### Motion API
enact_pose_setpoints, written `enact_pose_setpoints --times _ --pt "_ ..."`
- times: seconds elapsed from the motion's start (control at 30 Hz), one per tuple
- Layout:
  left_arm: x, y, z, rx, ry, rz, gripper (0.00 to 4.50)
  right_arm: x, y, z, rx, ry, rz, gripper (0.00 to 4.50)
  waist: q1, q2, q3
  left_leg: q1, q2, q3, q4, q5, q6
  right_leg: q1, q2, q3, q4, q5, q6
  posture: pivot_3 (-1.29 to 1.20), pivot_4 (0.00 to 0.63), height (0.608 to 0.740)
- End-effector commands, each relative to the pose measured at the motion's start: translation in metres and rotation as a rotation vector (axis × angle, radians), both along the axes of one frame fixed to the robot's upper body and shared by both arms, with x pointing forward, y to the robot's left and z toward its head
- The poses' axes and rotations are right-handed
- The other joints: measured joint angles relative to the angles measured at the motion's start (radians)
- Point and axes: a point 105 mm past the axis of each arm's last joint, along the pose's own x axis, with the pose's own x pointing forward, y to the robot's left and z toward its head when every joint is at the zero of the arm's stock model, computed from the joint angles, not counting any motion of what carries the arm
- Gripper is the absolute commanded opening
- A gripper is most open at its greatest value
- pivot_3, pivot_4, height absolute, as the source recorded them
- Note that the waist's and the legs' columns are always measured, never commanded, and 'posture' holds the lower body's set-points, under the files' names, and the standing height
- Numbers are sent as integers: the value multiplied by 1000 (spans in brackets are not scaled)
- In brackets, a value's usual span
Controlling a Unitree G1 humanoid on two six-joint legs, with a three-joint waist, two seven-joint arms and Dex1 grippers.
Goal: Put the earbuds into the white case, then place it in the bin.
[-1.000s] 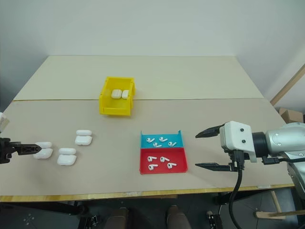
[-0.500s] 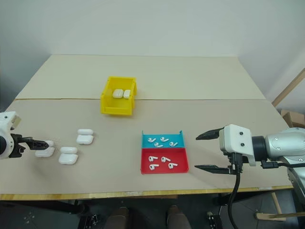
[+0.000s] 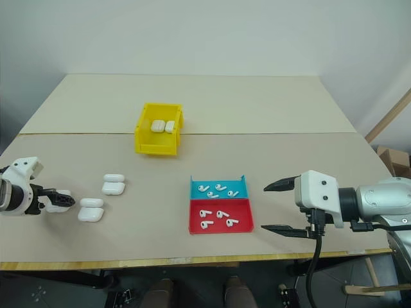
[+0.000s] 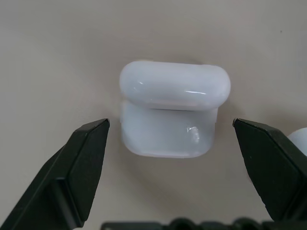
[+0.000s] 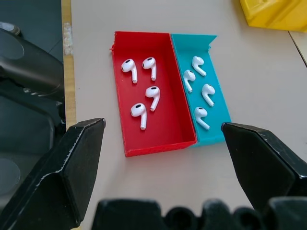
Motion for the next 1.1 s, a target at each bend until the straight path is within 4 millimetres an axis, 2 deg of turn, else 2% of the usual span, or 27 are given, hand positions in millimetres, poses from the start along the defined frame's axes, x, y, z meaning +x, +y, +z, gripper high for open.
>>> enact_pose_setpoints --times 0.03,0.63,0.73,0.8,1.1 --pt "2 6 4 13 -21 11 4500 -2 2 10 12 -44 2 4481 0 0 0 0 0 0 0 0 0 0 0 0 0 0 0 0 150 740" --pt "14 -1 -4 11 -22 -31 4500 -1 1 8 5 -39 -18 4481 8 0 0 1 0 0 1 0 -1 1 0 0 1 0 1 0 150 740" --pt "15 -4 -4 1 -28 -55 3941 -1 1 7 5 -38 -20 4500 9 0 0 1 0 -1 1 1 -1 1 0 0 1 0 1 0 150 740" --pt "16 -4 -2 7 -29 -60 3324 -1 1 7 1 -35 -21 4500 11 0 0 1 -1 -1 1 1 -1 1 0 0 1 0 1 0 150 740" --pt "16 -4 -1 12 -21 -64 3324 -1 0 7 -3 -36 -23 4500 22 0 0 0 -1 -1 1 1 -1 1 0 0 0 0 1 0 150 740"
